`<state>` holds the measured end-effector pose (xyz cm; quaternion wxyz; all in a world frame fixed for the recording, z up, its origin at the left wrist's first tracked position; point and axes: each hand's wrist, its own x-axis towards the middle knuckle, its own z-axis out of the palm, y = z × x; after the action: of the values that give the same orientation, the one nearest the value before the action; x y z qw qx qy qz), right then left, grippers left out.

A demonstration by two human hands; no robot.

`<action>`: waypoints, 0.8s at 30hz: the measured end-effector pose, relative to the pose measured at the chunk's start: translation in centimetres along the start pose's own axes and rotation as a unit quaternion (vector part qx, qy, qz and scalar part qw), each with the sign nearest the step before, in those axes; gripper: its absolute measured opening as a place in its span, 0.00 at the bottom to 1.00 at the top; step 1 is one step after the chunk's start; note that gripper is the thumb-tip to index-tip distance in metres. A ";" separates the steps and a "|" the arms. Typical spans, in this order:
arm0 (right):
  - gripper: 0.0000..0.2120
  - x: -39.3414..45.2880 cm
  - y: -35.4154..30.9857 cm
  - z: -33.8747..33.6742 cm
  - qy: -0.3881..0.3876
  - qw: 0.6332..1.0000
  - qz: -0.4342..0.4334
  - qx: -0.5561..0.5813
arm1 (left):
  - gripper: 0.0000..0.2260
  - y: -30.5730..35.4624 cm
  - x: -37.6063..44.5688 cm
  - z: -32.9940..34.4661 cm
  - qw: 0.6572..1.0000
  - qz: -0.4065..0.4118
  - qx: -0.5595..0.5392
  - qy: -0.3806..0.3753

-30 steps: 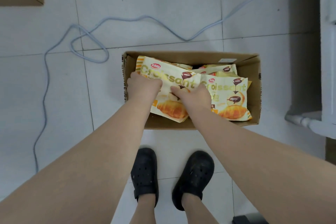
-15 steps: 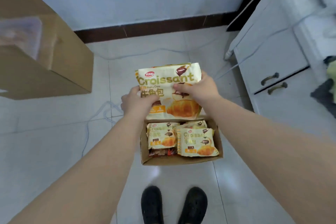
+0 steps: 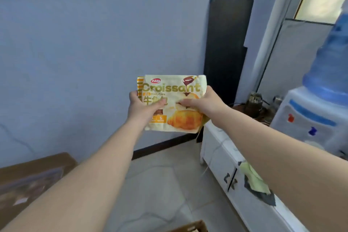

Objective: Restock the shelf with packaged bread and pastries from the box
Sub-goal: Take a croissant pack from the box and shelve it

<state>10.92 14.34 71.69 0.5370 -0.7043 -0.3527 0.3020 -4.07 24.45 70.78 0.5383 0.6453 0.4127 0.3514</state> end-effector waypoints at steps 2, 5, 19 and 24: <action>0.41 -1.6 -3.6 -2.2 0.016 1.000 -0.019 -0.009 | 0.30 4.0 0.2 0.4 0.999 0.041 -0.013 -0.018; 0.41 -4.7 -8.0 -5.2 0.067 0.997 -0.030 -0.007 | 0.27 9.2 -0.3 1.6 0.993 0.090 -0.032 -0.062; 0.31 -30.6 -15.5 -16.5 0.457 0.887 -0.064 0.003 | 0.29 22.1 -16.9 12.5 0.845 0.278 -0.089 -0.448; 0.30 -43.1 -17.5 -19.3 0.547 0.833 -0.048 -0.064 | 0.33 25.4 -27.4 16.7 0.767 0.348 -0.098 -0.529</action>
<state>-1.09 -28.50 95.32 0.6101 -0.7693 -0.0531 -0.1823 3.57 -9.32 92.60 0.5728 0.7719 -0.2276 0.1560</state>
